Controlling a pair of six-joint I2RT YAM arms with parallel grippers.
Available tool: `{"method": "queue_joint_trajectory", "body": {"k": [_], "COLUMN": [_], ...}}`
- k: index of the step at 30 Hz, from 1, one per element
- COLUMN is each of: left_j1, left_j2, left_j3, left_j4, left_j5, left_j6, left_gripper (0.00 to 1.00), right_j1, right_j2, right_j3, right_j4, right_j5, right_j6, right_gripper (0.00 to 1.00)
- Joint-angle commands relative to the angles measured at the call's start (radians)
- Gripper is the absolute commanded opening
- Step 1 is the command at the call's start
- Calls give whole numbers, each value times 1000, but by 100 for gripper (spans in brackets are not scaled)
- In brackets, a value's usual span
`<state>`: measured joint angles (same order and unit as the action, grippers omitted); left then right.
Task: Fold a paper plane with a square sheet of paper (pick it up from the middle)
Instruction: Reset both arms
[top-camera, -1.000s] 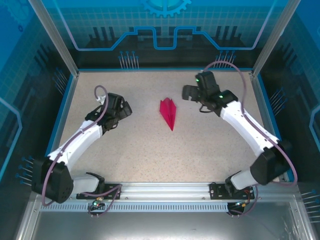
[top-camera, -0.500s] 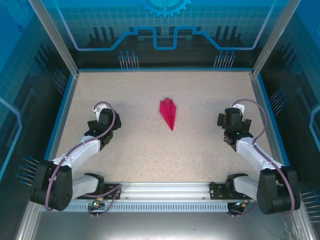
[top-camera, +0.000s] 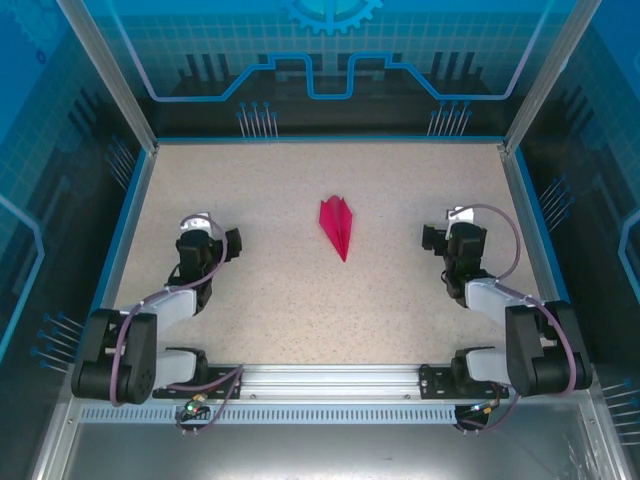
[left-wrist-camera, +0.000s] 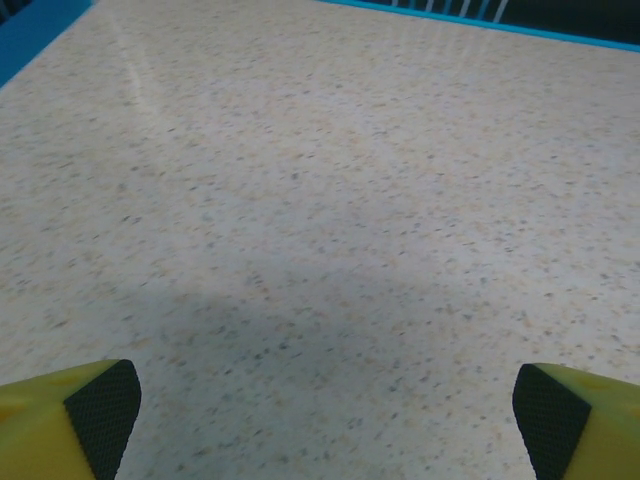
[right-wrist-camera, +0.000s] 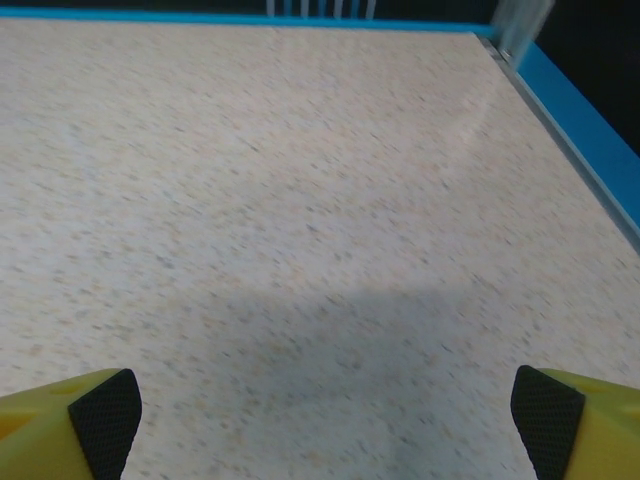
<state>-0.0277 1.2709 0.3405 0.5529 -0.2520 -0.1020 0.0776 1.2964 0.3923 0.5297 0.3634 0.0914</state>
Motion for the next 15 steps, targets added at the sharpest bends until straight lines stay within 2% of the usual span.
{"method": "queue_joint_trajectory", "body": {"k": [1,11,15], "left_j1": [12,21,22], "left_j2": [30,215,243], "left_j3": [-6,37,49], "left_j4": [181,280,281], "left_j5": [112,136,129], "left_j6": [55,73,73], "left_gripper": [99,99,99], "right_j1": [-17,20,35], "right_j2": [16,193,202], "right_j3": [-53,-39,-1], "right_j4": [214,352,293], "right_j5": [-139,-190,-180], "right_j6": [-41,-101,-116], "right_gripper": [99,99,99]}}
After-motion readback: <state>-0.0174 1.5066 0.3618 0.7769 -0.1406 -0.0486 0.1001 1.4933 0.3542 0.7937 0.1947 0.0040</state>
